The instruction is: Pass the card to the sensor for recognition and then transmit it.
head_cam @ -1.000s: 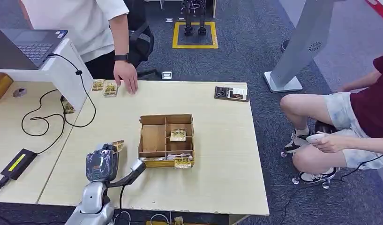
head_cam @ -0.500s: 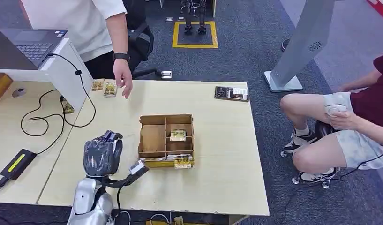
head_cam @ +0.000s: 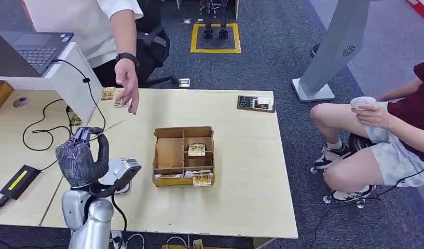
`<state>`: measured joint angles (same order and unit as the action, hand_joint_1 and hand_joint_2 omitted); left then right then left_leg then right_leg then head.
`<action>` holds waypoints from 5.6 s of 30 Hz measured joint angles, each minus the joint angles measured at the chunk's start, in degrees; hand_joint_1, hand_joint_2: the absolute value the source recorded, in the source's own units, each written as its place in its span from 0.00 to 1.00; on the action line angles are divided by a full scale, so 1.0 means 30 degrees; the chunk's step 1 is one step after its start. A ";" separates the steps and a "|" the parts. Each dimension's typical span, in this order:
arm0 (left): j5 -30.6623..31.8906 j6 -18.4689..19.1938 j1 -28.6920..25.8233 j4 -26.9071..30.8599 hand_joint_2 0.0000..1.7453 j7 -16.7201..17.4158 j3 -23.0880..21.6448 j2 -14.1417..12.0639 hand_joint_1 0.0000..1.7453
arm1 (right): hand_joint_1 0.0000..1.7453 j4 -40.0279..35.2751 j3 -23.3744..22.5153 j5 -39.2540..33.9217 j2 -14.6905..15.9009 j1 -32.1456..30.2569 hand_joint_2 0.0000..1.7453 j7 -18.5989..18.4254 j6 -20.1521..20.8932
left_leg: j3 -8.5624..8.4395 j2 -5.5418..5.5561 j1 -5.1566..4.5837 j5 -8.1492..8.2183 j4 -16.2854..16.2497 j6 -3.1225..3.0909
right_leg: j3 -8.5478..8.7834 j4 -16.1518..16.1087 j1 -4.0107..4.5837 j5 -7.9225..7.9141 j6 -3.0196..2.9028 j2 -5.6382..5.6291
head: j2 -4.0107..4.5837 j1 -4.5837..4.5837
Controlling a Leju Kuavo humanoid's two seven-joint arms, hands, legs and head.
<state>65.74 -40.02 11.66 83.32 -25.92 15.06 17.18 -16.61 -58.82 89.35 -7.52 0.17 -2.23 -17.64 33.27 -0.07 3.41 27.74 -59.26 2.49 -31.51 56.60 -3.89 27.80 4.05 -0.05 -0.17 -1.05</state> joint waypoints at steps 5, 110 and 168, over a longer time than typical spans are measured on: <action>0.0000 0.0000 0.0000 0.0000 1.00 0.0000 0.0000 0.0000 1.00 | 0.00 0.0000 0.0000 0.0000 0.0000 0.0000 1.00 0.0000 0.0000 | 0.0000 0.0000 0.0000 0.0000 0.0000 0.0000 | 0.0000 0.0000 0.0000 0.0000 0.0000 0.0000 | 0.0000 0.0000; 0.6311 0.0146 -0.3055 -0.1596 1.00 1.1513 -1.4309 -0.6033 0.00 | 0.00 -0.0641 -0.2368 0.0255 -0.0415 -0.0069 1.00 0.0532 0.0364 | 0.0043 0.0004 0.0000 0.0002 0.0003 -0.0001 | -0.0022 -0.0005 0.0000 0.0005 0.0003 0.0009 | 0.0000 -0.0014; 0.7010 0.3672 -0.3962 -0.2563 1.00 1.5649 -1.3464 -0.6011 0.00 | 0.00 -0.3541 -0.2280 0.0255 -0.1625 -0.0466 1.00 -0.0240 0.1712 | 0.0046 0.0007 0.0000 0.0002 0.0004 -0.0001 | -0.0021 -0.0003 0.0000 0.0006 0.0002 0.0014 | 0.0000 -0.0015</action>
<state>86.77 -29.01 -0.22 75.63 21.03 -25.33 -0.85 -27.23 -65.66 90.12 -12.39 -1.23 -2.95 -12.50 33.41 -0.05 3.41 27.75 -59.24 2.49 -31.58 56.59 -3.89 27.82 4.05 -0.01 -0.17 -1.09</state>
